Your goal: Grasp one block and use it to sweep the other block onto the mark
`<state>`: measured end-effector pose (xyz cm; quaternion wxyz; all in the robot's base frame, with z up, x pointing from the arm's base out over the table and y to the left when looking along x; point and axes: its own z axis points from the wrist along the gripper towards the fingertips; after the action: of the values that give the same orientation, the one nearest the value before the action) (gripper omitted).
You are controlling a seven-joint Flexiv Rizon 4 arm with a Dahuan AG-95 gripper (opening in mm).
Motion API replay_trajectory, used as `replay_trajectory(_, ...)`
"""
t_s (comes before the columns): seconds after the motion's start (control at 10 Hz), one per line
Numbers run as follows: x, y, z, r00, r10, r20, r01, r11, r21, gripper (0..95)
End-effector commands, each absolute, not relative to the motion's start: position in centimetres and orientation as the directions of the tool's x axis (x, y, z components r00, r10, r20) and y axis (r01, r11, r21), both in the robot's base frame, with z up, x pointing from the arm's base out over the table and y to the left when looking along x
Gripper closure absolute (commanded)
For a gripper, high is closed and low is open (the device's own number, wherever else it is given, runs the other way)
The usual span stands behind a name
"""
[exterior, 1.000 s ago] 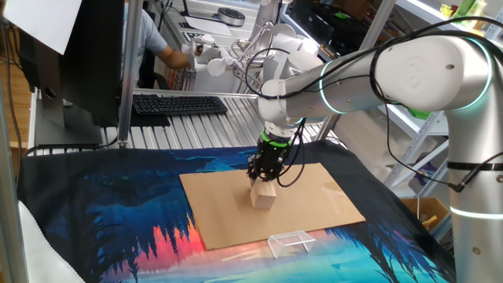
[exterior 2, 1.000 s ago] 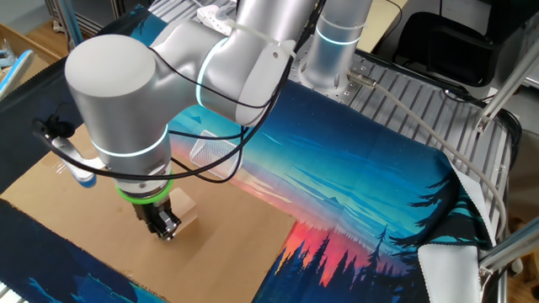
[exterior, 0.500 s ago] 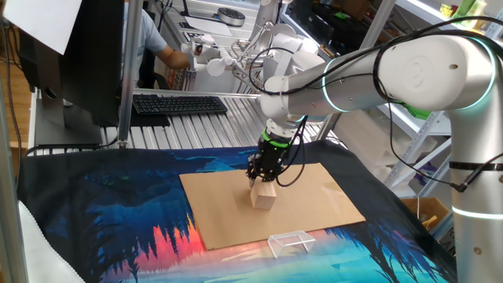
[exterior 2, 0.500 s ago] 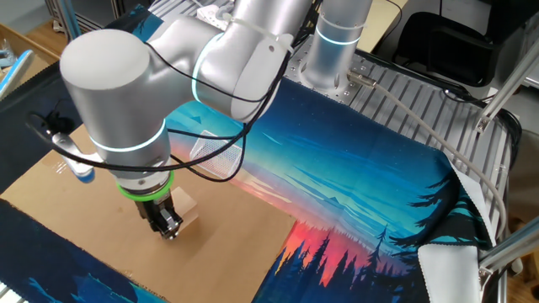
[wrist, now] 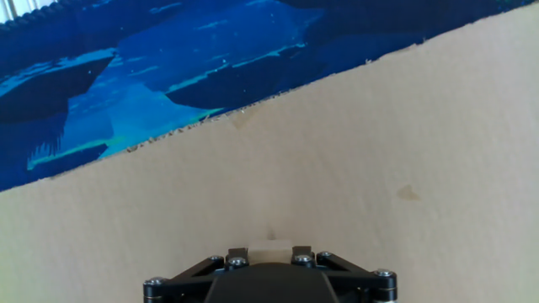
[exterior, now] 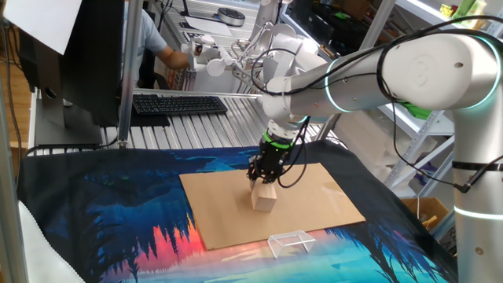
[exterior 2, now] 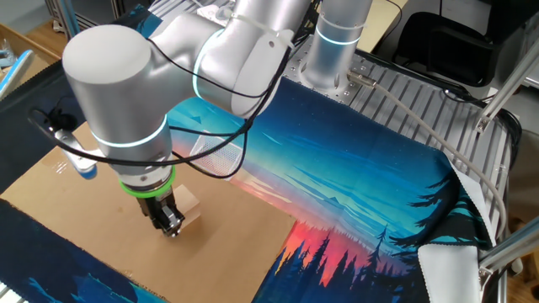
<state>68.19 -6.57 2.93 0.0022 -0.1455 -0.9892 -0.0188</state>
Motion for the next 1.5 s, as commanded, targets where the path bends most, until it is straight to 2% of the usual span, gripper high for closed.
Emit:
replay_trajectory(0.1,70.5,-5.9,4.1,-0.927,0.375,-0.006,0.374,0.926,0.054,95.0)
replay_trajectory(0.4,72.9,-3.9,6.8,-0.876,0.483,0.014,0.482,0.873,0.074,95.0)
replay_trajectory(0.8,71.6,-0.5,8.9,-0.770,0.636,0.039,0.638,0.768,0.060,95.0)
replay_trajectory(0.9,71.6,-0.5,8.9,-0.765,0.643,0.039,0.644,0.763,0.060,76.0)
replay_trajectory(1.5,71.6,-0.5,8.9,-0.765,0.643,0.039,0.644,0.763,0.060,76.0)
